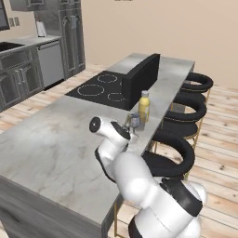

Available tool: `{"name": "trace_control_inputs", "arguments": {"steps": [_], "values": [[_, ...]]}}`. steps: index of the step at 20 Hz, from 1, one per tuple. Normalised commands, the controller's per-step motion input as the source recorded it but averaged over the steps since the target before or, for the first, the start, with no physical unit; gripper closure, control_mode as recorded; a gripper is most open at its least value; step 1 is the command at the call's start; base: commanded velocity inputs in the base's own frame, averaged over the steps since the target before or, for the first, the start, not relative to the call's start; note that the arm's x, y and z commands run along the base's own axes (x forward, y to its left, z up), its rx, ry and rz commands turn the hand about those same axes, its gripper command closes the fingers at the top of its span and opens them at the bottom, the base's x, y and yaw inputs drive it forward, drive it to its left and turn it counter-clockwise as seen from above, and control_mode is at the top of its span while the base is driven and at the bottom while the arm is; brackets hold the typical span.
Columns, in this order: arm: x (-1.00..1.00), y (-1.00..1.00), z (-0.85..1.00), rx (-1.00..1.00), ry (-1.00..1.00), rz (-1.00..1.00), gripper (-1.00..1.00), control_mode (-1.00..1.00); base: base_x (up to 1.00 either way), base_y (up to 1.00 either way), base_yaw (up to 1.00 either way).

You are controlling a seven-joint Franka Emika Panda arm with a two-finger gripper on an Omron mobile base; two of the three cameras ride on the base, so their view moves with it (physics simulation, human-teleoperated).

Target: There is a wine glass and glass cup on the dining counter. Place the wine bottle next to the wine glass and the juice bottle next to the glass cup.

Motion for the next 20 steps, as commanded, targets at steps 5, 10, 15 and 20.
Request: {"name": "trace_control_inputs", "arguments": {"steps": [5,10,15,20], "values": [[0.05,0.02,0.00,-0.05,0.11,-0.17,1.00,-1.00,0.00,0.00,0.00],[0.20,0.00,-0.01,-0.15,0.01,-0.12,1.00,-1.00,0.00,0.00,0.00],[0.26,0.00,-0.07,-0.22,0.00,-0.11,1.00,-1.00,0.00,0.00,0.00],[0.17,0.00,-0.05,-0.05,0.00,-0.04,1.00,-1.00,0.00,0.00,0.00]]}}
